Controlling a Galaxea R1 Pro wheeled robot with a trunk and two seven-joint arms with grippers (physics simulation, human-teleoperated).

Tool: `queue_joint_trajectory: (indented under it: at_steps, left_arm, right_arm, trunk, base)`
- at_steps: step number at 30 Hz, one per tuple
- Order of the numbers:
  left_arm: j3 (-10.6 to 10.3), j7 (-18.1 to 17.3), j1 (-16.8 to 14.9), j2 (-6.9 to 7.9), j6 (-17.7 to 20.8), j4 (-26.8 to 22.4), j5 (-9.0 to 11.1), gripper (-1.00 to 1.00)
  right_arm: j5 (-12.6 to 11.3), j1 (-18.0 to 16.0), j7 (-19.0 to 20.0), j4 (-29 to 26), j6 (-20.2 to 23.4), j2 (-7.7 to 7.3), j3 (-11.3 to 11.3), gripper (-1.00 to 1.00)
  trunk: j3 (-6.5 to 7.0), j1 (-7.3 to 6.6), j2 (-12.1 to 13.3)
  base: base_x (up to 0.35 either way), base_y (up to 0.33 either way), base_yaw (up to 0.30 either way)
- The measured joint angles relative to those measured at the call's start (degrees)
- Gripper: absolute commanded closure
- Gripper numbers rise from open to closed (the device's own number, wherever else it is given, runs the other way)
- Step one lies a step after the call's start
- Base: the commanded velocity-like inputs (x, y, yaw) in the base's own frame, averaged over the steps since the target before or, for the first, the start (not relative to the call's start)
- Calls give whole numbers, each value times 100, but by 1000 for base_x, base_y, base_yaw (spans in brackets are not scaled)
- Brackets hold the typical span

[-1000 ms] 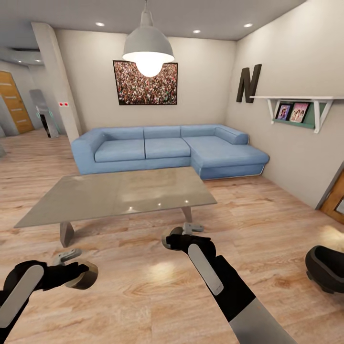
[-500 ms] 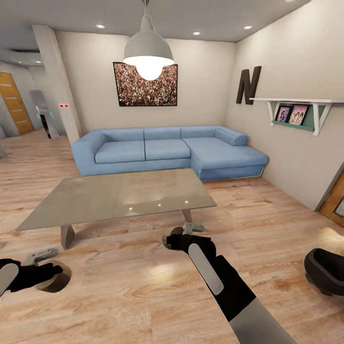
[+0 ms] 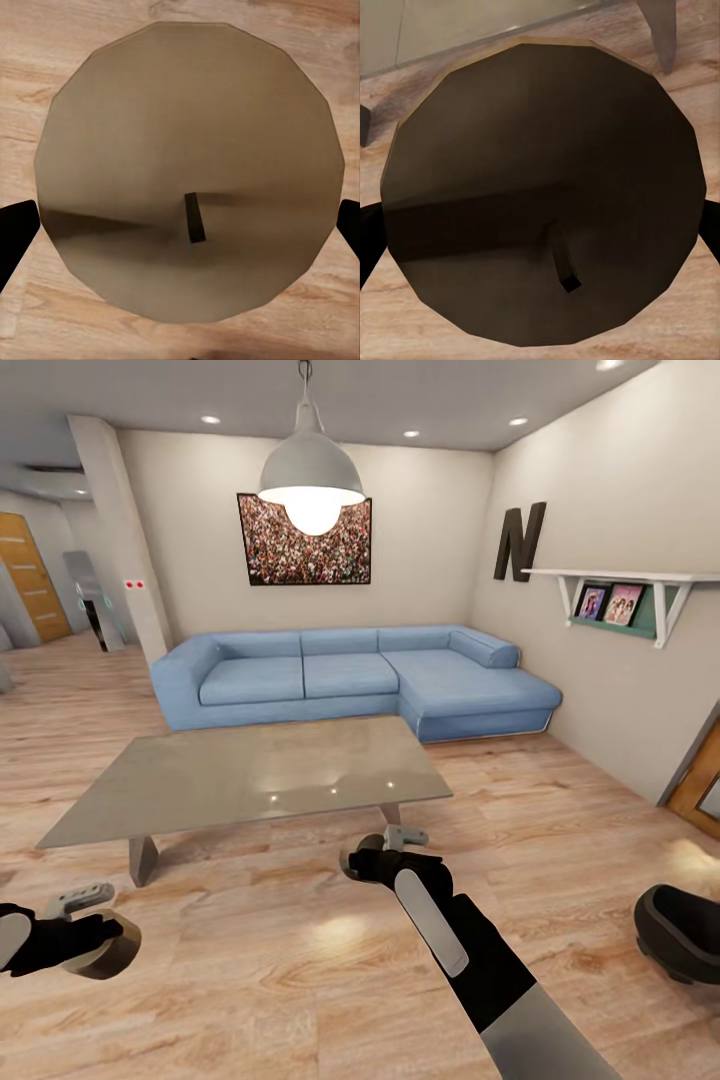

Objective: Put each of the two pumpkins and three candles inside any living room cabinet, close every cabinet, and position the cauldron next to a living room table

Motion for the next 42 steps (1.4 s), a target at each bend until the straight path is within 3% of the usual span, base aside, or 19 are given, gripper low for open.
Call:
queue_joint_trajectory:
  at_steps: [17,42]
  left_arm:
    - [-16,-1,2,-13,-2,-7,-2,100]
    - [-6,0,3,-56,-26,-51,-39,100]
  right_arm:
    - [1,0,2,10,-4,0,0,100]
    - [4,0,-7,59,-8,1,31,100]
  trunk:
    - [305,-374,682]
    - [305,-374,684]
  base:
    - [0,0,62]
    - [0,0,270]
